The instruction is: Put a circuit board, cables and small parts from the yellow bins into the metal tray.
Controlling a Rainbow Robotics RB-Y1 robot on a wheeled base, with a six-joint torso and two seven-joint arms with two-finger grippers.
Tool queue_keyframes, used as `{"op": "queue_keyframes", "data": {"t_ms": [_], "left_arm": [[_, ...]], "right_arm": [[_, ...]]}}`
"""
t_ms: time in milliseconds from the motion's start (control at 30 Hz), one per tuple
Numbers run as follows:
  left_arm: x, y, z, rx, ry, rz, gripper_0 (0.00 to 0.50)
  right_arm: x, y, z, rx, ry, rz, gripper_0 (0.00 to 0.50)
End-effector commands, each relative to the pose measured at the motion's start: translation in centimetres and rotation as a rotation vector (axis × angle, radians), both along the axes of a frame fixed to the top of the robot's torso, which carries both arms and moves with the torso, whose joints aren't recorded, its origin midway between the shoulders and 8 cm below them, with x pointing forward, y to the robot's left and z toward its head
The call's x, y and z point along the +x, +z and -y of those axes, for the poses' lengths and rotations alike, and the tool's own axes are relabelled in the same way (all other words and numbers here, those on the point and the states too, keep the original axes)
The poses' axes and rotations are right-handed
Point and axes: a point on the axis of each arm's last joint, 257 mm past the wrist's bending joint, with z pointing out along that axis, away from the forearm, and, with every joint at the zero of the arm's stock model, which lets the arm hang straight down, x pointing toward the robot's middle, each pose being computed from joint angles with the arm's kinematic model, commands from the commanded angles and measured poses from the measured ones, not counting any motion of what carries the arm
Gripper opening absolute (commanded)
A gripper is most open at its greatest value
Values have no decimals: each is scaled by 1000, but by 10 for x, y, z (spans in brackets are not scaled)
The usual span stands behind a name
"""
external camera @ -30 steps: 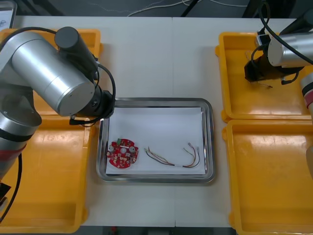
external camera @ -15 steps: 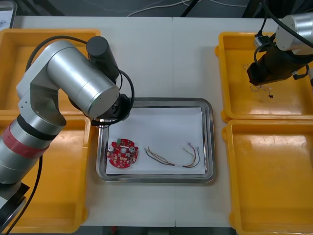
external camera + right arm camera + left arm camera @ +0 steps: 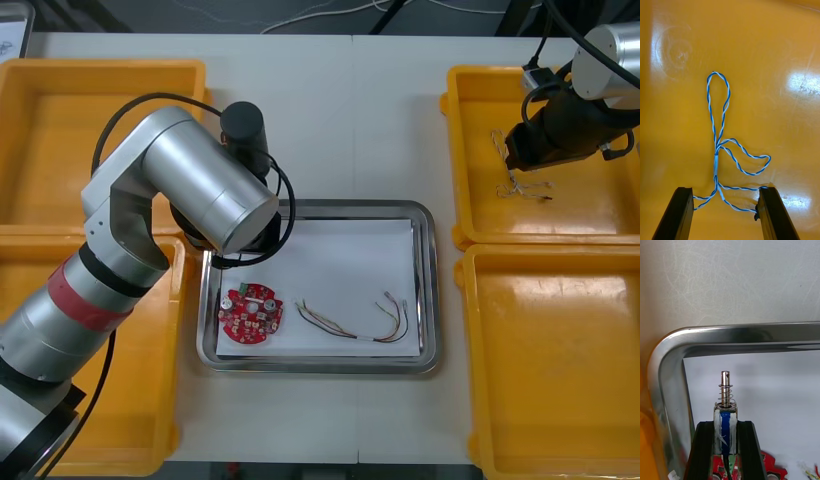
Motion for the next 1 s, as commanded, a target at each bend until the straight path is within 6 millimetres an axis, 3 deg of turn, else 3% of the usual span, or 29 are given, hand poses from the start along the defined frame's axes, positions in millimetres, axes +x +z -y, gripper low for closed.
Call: {"op": "queue_keyframes", "data": {"t_ms": [33,400,1000], "left_arm": [[11,10,27,-31,0,67,0],[12,-4,25,-18,-10,73,0],[1,-29,15,20,-22,20,0]], "right_arm": [[5,28,20,-8,-5,60,500],[-4,1,17,3,-12,11,500],[7,-19,-6,32,-49,-12,500]]}}
